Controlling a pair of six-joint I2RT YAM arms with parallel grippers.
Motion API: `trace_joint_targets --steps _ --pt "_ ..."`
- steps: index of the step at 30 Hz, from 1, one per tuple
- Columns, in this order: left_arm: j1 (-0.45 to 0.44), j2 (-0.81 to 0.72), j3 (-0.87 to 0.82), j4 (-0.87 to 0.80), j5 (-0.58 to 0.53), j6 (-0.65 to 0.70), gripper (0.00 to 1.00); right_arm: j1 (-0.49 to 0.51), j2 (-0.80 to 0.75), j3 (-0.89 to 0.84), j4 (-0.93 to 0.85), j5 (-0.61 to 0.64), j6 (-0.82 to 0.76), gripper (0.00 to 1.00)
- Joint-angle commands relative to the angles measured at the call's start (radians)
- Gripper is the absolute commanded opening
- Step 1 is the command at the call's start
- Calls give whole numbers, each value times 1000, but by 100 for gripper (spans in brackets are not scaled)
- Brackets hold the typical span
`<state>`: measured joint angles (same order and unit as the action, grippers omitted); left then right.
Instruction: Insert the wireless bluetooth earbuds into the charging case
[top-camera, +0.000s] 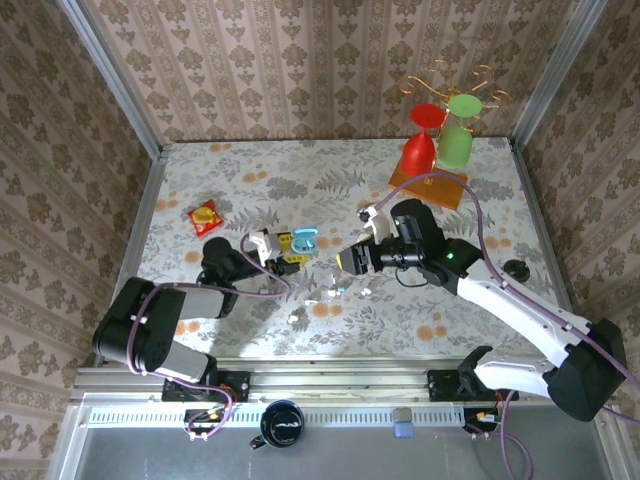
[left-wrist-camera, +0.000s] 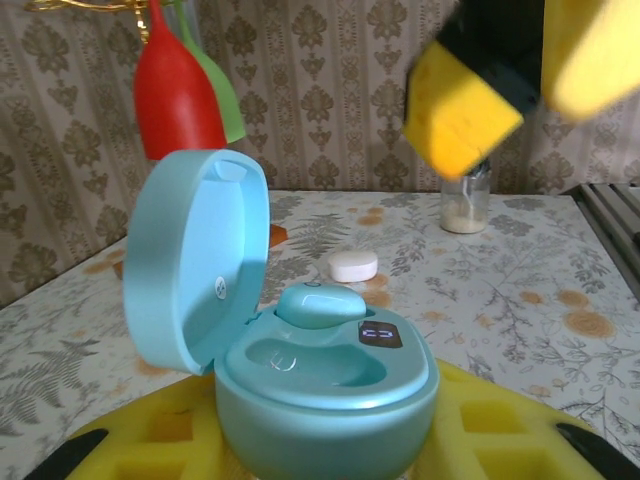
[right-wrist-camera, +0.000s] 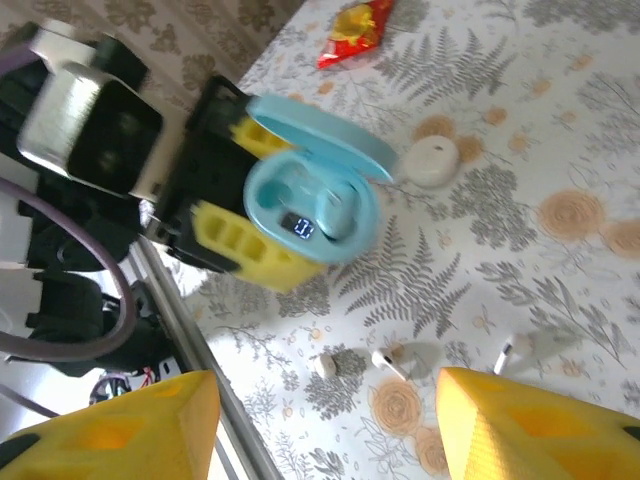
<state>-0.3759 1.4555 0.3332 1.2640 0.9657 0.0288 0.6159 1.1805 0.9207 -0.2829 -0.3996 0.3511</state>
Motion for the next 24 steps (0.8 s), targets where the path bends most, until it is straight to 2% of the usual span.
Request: trace_joint_targets --steps 1,4,9,13,18,24 --pt "14 -38 -6 22 24 -25 36 -11 47 -43 4 67 97 60" --pt "22 -53 -6 20 19 -30 36 -6 133 -40 -24 79 209 60" --pt "44 -55 -16 19 28 -21 36 68 269 -99 90 110 419 60" --pt "65 -56 -11 21 45 -32 35 107 337 -134 168 136 523 60" --pt "68 -69 -14 20 43 -29 35 122 407 -146 222 144 573 58" --pt "69 -70 -19 20 42 -29 35 116 485 -101 233 178 562 57"
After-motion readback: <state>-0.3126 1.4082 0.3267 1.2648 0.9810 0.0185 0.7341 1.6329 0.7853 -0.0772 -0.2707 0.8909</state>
